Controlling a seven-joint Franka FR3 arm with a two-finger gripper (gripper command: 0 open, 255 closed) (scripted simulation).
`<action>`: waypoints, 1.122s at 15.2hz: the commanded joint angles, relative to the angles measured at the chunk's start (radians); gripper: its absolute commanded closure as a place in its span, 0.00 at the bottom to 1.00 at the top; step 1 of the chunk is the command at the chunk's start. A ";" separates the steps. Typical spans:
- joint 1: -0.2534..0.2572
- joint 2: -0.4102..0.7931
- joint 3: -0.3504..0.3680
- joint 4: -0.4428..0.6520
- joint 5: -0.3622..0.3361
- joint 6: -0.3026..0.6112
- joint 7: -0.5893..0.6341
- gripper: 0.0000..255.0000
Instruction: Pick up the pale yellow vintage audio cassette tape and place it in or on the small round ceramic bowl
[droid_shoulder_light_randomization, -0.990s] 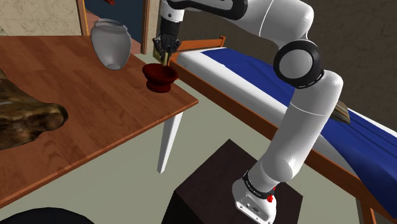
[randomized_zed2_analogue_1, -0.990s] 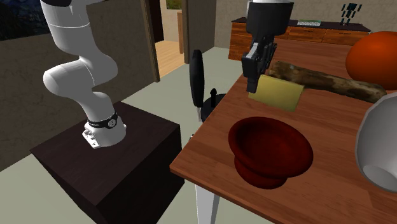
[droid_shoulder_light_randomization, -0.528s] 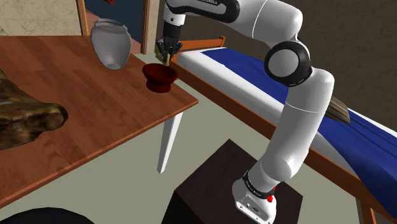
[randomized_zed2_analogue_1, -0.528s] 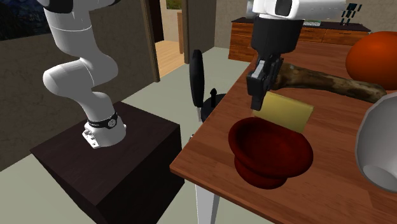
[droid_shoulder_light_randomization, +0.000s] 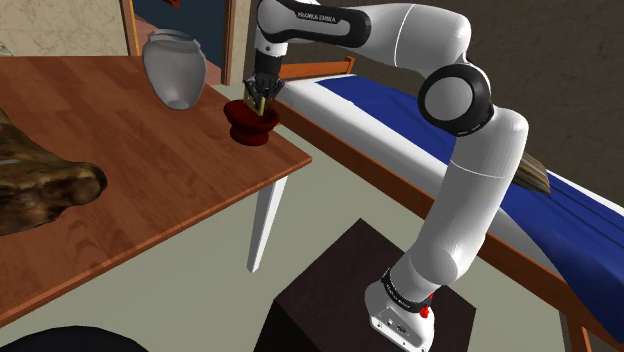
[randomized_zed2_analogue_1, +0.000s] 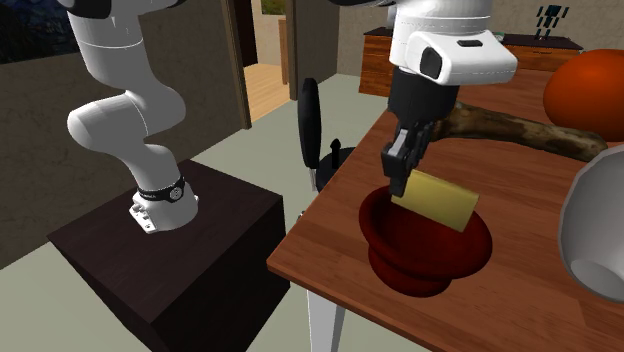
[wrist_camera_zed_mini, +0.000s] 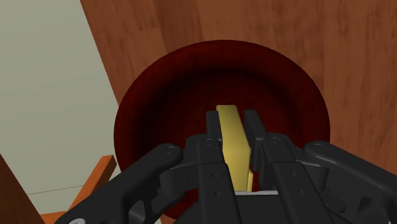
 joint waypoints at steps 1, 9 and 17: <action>-0.002 -0.003 0.000 -0.032 0.000 0.030 0.000 1.00; -0.001 -0.003 0.000 -0.032 0.000 0.030 0.000 1.00; 0.001 0.000 0.000 0.039 0.000 -0.039 -0.001 0.00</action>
